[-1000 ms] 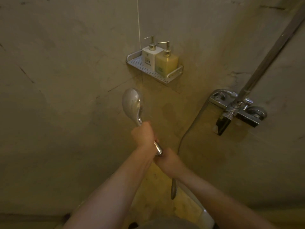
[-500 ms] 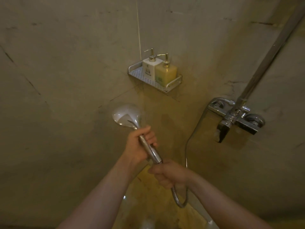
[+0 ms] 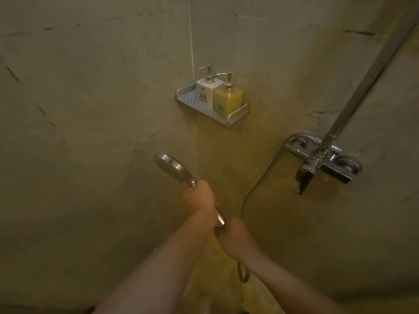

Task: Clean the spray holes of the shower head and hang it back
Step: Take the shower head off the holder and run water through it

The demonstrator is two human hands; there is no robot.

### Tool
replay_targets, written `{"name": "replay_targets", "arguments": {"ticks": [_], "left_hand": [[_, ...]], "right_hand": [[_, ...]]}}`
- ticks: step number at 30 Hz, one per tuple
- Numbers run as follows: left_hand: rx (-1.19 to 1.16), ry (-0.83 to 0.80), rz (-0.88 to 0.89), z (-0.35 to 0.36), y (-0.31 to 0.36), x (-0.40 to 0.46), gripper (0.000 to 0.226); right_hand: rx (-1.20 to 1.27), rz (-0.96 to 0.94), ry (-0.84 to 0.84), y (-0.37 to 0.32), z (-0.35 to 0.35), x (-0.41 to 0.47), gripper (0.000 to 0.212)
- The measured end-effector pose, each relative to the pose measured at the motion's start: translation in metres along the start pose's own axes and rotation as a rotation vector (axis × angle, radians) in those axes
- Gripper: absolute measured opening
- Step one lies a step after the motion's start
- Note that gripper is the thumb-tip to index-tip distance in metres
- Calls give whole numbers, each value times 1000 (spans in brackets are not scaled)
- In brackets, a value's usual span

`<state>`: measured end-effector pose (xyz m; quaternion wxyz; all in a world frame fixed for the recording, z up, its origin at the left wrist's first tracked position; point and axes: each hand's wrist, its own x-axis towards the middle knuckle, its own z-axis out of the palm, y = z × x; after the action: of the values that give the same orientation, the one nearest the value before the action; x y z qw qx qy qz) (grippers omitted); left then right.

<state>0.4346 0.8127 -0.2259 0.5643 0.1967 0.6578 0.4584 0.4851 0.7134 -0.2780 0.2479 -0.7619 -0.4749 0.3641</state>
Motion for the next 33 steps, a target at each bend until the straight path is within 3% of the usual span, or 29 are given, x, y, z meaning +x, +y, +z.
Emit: {"name": "replay_targets", "arguments": {"ticks": [3,5,7,9,12,17,19,21,28,33], "left_hand": [[67,124,15,8,-4,10,22],[129,98,10,14,-4,17,27],[150,-26,-17,15,-1,17,22],[68,-265,-114,9,2,18,17],[-66,-603,-291,-8,8,24,29],[-366,-853,-398,-28,13,35,24],[-486,-993,-407,-28,11,39,32],[-477,-1050,-380,-27,11,40,46],[-272,-696,-297,-18,10,32,47],[-174,-336,-210,-9,2,29,35]], "right_hand": [[-98,30,62,4,5,4,34],[-78,12,53,1,5,8,38],[53,15,12,-3,3,10,40],[201,83,-57,-5,-4,11,38],[491,251,-356,-5,-25,11,38],[595,311,-835,-13,-36,20,56],[601,298,-933,-19,-34,19,60],[602,308,-927,-23,-33,17,62],[536,299,-573,-22,-27,11,44],[93,84,-245,-28,-22,6,35]]}}
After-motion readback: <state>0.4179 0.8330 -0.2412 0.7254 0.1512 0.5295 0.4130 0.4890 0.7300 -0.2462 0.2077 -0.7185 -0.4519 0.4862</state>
